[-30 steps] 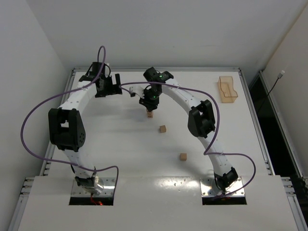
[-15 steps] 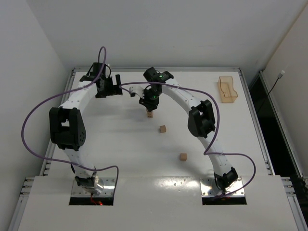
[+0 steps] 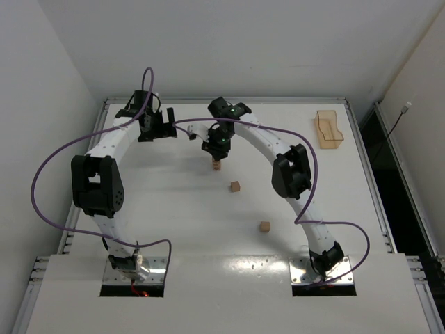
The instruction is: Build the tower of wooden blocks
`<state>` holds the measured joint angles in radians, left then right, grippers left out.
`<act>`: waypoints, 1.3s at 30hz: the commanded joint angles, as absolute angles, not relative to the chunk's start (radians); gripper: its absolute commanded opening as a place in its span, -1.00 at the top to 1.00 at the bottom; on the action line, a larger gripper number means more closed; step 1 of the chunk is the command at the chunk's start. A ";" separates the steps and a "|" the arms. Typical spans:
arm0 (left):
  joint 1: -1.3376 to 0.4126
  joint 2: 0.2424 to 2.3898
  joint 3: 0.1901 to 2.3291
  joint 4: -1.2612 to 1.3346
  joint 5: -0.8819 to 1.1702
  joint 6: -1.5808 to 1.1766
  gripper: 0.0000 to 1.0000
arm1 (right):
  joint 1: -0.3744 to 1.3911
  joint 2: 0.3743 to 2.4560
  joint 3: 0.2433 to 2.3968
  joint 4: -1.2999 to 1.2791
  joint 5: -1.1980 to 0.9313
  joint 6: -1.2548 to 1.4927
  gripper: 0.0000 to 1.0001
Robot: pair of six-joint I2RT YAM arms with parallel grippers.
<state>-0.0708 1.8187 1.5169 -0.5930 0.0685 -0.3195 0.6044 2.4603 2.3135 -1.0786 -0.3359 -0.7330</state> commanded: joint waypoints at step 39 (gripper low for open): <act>-0.060 1.822 1.526 -0.574 0.083 -0.325 -1.00 | 0.607 2.379 2.292 -1.094 -0.342 -0.756 1.00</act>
